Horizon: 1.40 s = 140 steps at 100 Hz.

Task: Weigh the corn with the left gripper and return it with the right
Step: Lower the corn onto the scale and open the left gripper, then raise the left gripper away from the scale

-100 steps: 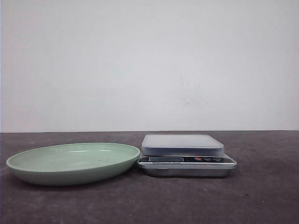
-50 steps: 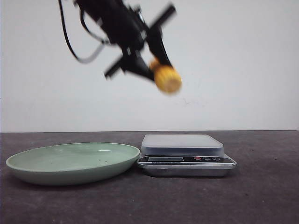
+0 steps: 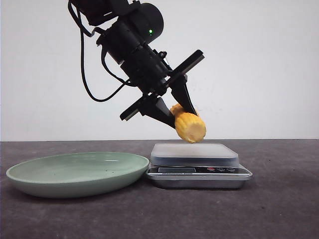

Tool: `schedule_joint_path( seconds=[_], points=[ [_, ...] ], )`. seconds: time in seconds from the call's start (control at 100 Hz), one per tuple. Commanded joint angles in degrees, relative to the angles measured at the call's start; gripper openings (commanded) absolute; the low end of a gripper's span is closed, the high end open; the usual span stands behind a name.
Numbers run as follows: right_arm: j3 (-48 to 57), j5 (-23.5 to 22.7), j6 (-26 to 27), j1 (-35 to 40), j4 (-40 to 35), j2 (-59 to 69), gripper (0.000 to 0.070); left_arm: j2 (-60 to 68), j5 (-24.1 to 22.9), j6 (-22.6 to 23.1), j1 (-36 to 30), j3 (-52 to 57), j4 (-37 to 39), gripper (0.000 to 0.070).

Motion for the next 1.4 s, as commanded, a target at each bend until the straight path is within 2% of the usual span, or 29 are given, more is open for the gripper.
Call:
schedule_joint_path(
  seconds=[0.0, 0.19, 0.25, 0.35, 0.39, 0.45, 0.51, 0.71, 0.83, 0.95, 1.09, 1.16, 1.23, 1.39],
  points=[
    [0.3, 0.2, -0.8, 0.3, 0.9, 0.8, 0.0700, 1.4, -0.4, 1.1, -0.4, 0.9, -0.9, 0.0017],
    [0.3, 0.3, -0.7, 0.3, 2.1, 2.1, 0.0700, 1.4, -0.7, 1.2, -0.3, 0.9, -4.3, 0.0055],
    [0.3, 0.4, -0.6, 0.3, 2.1, 2.6, 0.0700, 1.4, 0.0, 1.2, -0.3, 0.9, -4.5, 0.0155],
    [0.3, 0.3, -0.5, 0.3, 2.0, 3.5, 0.0700, 1.4, 0.8, 1.2, -0.3, 0.9, -4.5, 0.0412],
    [0.3, 0.3, -0.5, 0.3, 2.0, 3.8, 0.0700, 1.4, 0.8, 1.2, -0.3, 0.9, -4.5, 0.0494],
    [0.2, 0.3, -0.5, 0.3, 1.9, 4.2, 0.0700, 1.4, 0.8, 1.2, -0.3, 0.9, -4.5, 0.0566],
    [0.2, 0.3, -0.5, 0.3, 1.9, 4.5, 0.0700, 1.2, 0.8, 1.2, -0.1, 0.9, -4.6, 0.0602],
    [0.1, 0.4, -0.7, 0.3, 1.6, 5.3, 0.0700, 0.2, 0.5, 1.2, 1.4, 3.4, -5.6, 0.0614],
    [0.0, 0.4, -1.6, 0.3, 1.0, 5.9, 0.0700, -1.1, 0.5, 1.2, 2.3, 6.3, -6.3, 0.0686],
    [-0.2, 0.5, -2.2, 0.3, 0.8, 6.5, 0.0700, -4.0, -2.8, 1.4, 2.9, 9.1, -8.3, 0.0683],
    [-1.4, 0.7, -2.2, 0.3, 0.9, 7.1, 0.0700, -11.1, -8.1, 4.2, 2.9, 9.9, -8.9, 0.0659],
    [-2.4, 1.1, -2.1, 0.3, 0.9, 7.1, 0.0700, -16.1, -10.1, 6.7, 2.9, 9.9, -9.4, 0.0594],
    [-3.9, 1.5, -2.1, 0.3, 1.2, 7.1, 0.0700, -21.3, -10.4, 8.6, 2.8, 9.9, -10.6, 0.0549],
    [-8.1, 1.4, -1.3, 0.3, 2.3, 7.1, 0.0700, -34.8, -10.4, 12.4, 2.8, 9.9, -16.1, 0.0548]
  ],
)
